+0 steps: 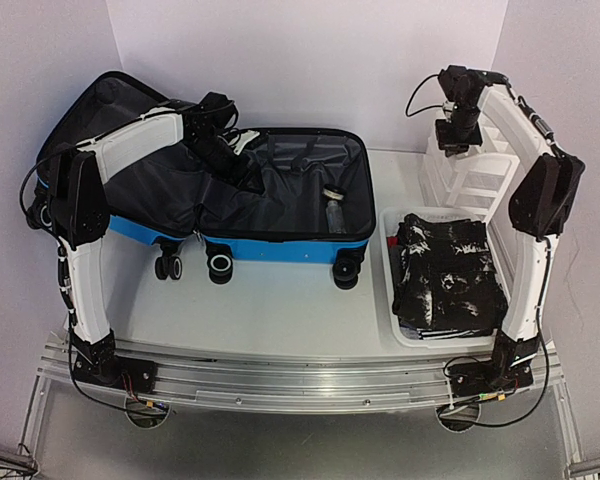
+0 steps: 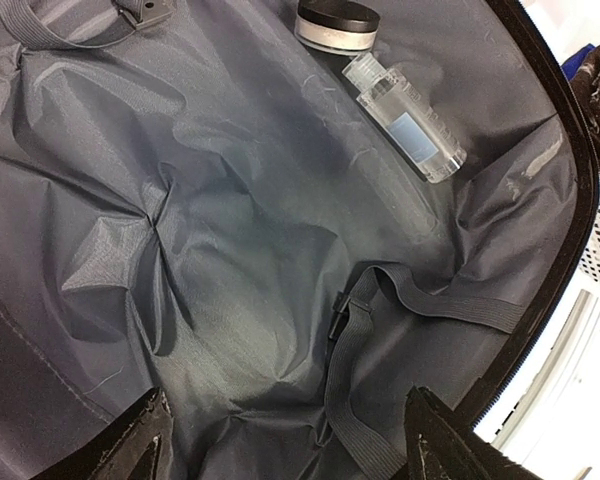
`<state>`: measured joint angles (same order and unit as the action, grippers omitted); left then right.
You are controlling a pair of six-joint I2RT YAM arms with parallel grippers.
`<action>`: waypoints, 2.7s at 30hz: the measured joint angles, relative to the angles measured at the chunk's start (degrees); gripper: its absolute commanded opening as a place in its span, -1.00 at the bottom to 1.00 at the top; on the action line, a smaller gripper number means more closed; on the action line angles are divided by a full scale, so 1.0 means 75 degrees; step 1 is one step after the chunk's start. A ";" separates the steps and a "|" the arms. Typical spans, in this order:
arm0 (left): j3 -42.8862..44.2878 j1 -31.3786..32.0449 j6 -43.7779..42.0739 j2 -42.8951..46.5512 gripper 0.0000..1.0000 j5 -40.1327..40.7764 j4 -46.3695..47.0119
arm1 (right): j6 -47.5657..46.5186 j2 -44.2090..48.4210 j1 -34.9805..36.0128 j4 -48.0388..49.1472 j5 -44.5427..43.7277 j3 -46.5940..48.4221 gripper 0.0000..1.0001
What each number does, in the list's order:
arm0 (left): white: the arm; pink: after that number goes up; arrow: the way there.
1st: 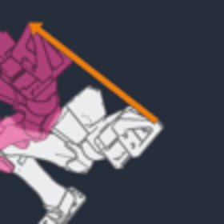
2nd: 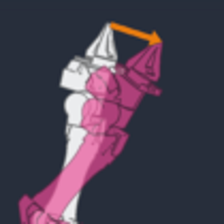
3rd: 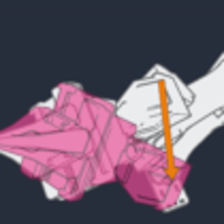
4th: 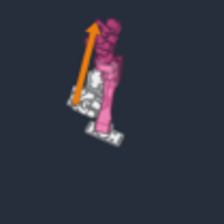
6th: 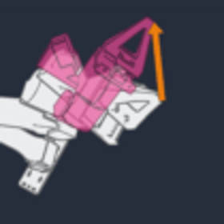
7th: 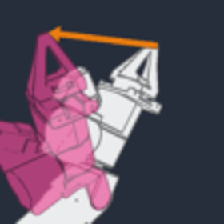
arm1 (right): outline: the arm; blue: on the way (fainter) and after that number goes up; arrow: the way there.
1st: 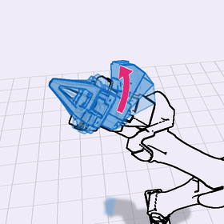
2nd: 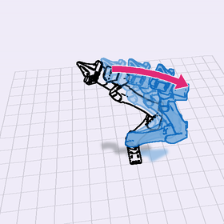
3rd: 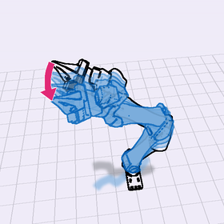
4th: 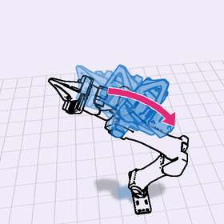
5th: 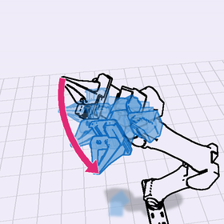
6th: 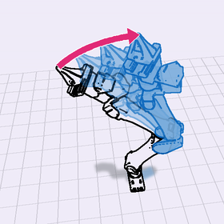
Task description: Open, take out, and arrange the luggage
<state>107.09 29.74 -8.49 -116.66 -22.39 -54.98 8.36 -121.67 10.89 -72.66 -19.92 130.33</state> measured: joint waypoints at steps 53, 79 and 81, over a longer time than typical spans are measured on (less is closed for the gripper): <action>-0.0248 -0.0038 -0.0067 -0.0087 0.71 -0.0121 0.0052 | -1.0424 -0.2159 0.1473 0.8087 -0.6081 -0.1599 0.43; -0.0248 -0.0193 -0.0049 -0.0114 0.72 -0.0258 0.0067 | -1.0916 -0.1775 0.1302 0.8533 -0.6601 -0.2316 0.42; -0.0248 -0.0213 -0.0028 -0.0114 0.72 -0.0280 0.0067 | -1.0914 -0.1709 0.1304 0.8537 -0.6625 -0.2361 0.42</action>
<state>105.23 28.14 -8.70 -117.51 -24.49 -54.48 -73.49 -134.49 20.67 -8.63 -69.60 112.62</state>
